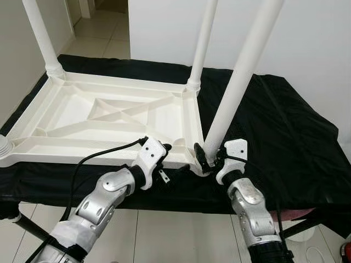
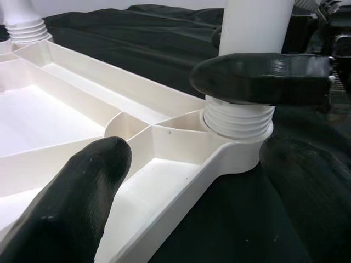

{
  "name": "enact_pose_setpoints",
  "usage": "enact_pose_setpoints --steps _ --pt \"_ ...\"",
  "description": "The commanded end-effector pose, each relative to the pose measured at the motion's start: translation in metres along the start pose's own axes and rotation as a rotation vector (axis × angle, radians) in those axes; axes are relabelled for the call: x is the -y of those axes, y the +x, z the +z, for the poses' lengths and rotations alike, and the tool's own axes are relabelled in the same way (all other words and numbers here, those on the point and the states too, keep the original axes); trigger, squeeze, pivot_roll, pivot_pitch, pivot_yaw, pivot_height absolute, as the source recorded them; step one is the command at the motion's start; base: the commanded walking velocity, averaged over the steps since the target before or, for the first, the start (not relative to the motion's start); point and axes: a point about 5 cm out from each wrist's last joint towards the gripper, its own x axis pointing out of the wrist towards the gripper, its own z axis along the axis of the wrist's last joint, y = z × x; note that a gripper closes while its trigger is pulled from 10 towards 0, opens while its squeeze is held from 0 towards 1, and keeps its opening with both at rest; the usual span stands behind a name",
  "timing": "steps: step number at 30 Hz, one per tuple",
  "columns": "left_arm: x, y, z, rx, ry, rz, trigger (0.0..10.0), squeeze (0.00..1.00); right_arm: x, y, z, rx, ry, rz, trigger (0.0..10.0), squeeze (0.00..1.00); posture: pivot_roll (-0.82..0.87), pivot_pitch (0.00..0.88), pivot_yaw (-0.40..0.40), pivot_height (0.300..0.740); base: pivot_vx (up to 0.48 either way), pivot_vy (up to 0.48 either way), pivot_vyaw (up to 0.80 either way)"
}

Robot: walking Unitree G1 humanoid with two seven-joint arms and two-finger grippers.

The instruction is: Building children table

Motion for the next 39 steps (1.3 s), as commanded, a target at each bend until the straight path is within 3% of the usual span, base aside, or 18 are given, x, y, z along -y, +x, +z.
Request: enact_pose_setpoints --steps 1,9,14,26,27,28,29,30,31,39 --pt "0.006 0.0 0.002 0.002 -0.01 -0.081 10.0 0.0 0.004 -0.002 -0.002 -0.002 0.006 0.028 10.0 0.0 -0.04 0.0 -0.081 0.74 0.0 0.0 0.0" --pt "0.016 -0.004 0.0 -0.024 -0.01 -0.131 10.0 0.0 0.022 0.0 0.0 -0.01 -0.082 0.228 10.0 0.0 -0.04 0.0 -0.077 0.74 0.0 0.0 0.0" --pt "0.018 -0.005 0.004 -0.008 -0.015 -0.134 10.0 0.0 0.03 0.01 0.001 -0.04 -0.15 0.343 10.0 0.0 -0.03 0.0 -0.077 0.74 0.0 0.0 0.0" --pt "0.019 -0.003 0.011 -0.004 -0.013 -0.152 10.0 0.0 0.031 0.021 -0.006 -0.095 -0.152 0.481 10.0 0.0 -0.02 0.0 -0.082 0.74 0.0 0.0 0.0" --pt "0.022 -0.003 0.011 -0.006 -0.01 -0.163 10.0 0.0 0.031 0.024 -0.008 -0.106 -0.146 0.504 6.5 0.0 -0.02 0.0 -0.082 0.74 0.0 0.0 0.0" --pt "0.022 -0.003 0.011 -0.006 -0.01 -0.163 10.0 0.0 0.031 0.024 -0.008 -0.106 -0.146 0.504 6.5 0.0 -0.02 0.0 -0.082 0.74 0.0 0.0 0.0" --pt "0.023 -0.002 0.012 -0.007 -0.008 -0.17 10.0 0.0 0.03 0.025 -0.01 -0.113 -0.141 0.518 4.6 0.0 -0.02 0.0 -0.082 0.74 0.0 0.0 0.0" --pt "0.023 -0.002 0.012 -0.007 -0.008 -0.17 10.0 0.0 0.03 0.025 -0.01 -0.113 -0.141 0.518 4.6 0.0 -0.02 0.0 -0.082 0.74 0.0 0.0 0.0" --pt "0.024 -0.002 0.012 -0.007 -0.007 -0.175 10.0 0.0 0.029 0.027 -0.012 -0.12 -0.134 0.533 0.2 0.0 -0.02 0.0 -0.082 0.74 0.0 0.0 0.0" --pt "0.026 -0.001 0.011 -0.016 0.001 -0.189 10.0 0.0 0.027 0.029 -0.018 -0.132 -0.122 0.556 0.0 0.0 -0.02 0.0 -0.081 0.74 0.0 0.0 0.0"
